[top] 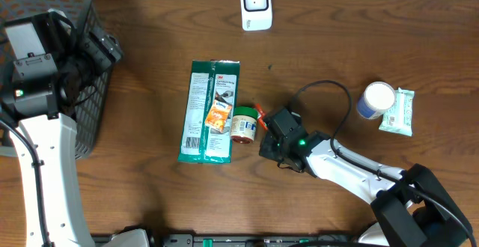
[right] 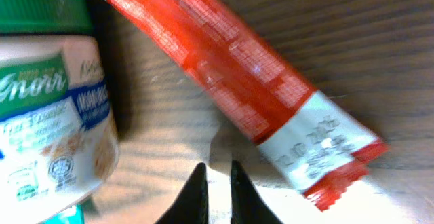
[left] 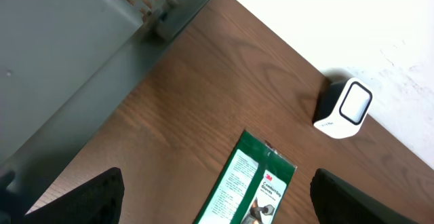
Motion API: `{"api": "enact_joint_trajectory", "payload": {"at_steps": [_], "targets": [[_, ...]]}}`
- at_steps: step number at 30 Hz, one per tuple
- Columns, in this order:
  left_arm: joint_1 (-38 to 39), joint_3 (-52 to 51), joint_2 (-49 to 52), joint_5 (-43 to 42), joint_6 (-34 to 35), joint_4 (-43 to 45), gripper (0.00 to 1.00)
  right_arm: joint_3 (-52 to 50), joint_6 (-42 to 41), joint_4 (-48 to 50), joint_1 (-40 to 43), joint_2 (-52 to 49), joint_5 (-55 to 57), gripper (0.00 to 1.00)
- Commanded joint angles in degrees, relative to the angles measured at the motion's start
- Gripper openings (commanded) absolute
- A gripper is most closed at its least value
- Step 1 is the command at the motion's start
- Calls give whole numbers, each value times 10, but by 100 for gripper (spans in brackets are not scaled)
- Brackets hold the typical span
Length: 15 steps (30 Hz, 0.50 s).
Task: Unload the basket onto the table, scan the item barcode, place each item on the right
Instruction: 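Close the right gripper on the end of the red packet, then lift the red packet upright with the right gripper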
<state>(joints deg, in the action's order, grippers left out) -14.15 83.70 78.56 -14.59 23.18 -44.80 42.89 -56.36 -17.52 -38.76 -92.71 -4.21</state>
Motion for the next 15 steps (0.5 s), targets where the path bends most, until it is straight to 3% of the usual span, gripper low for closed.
{"api": "enact_joint_trajectory", "payload": {"at_steps": [1, 5, 15], "targets": [[-2, 9, -3, 7, 0, 0, 86, 0, 61, -2, 4, 7, -36, 13], [-2, 9, -3, 7, 0, 0, 86, 17, 129, -14, 21, 25, -56, 16], [-2, 9, -3, 7, 0, 0, 86, 154, 365, -197, 74, 85, -57, 33]]}}
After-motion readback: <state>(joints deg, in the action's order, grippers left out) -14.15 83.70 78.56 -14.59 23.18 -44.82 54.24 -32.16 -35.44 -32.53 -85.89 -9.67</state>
